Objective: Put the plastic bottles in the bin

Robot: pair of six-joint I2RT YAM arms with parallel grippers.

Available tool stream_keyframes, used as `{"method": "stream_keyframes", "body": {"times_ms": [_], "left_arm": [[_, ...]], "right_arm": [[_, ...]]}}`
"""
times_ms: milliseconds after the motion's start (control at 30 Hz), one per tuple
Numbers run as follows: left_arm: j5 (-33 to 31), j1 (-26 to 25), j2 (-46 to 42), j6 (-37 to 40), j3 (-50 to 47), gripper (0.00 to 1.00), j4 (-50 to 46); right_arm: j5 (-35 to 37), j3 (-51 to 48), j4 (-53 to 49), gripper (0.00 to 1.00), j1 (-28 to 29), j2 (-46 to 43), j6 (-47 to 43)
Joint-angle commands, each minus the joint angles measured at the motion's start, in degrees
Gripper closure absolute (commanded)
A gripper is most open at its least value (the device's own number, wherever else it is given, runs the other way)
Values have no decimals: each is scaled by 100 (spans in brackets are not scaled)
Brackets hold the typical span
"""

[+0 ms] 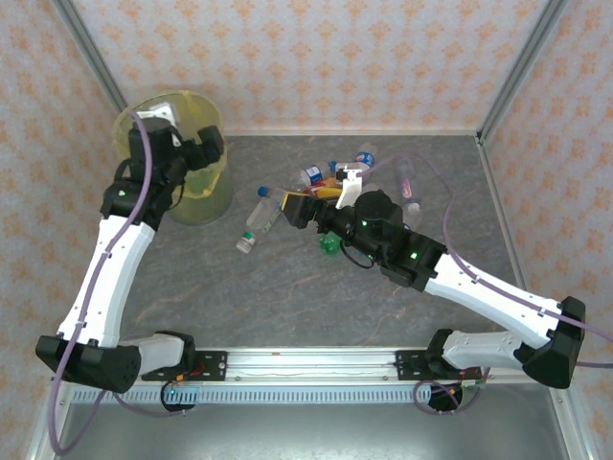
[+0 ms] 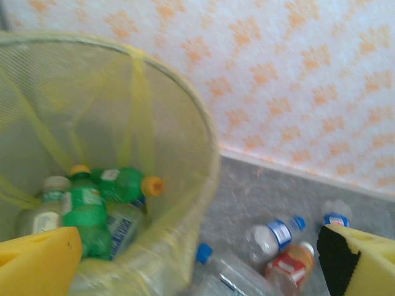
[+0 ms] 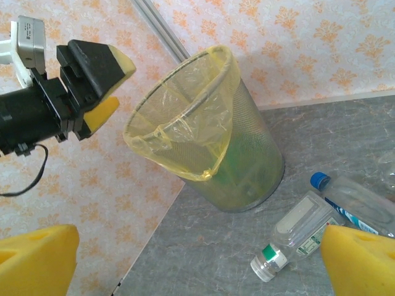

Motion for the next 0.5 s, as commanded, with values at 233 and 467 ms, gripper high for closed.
{"method": "stream_keyframes", "body": {"times_ms": [233, 467], "left_arm": [[-921, -1495, -87, -68, -1156, 6, 303], [-772, -1855, 76, -24, -2150, 9, 426]], "right_arm": [[132, 107, -12, 0, 30, -39, -16], [97, 131, 10, 0, 36, 34, 30]]}}
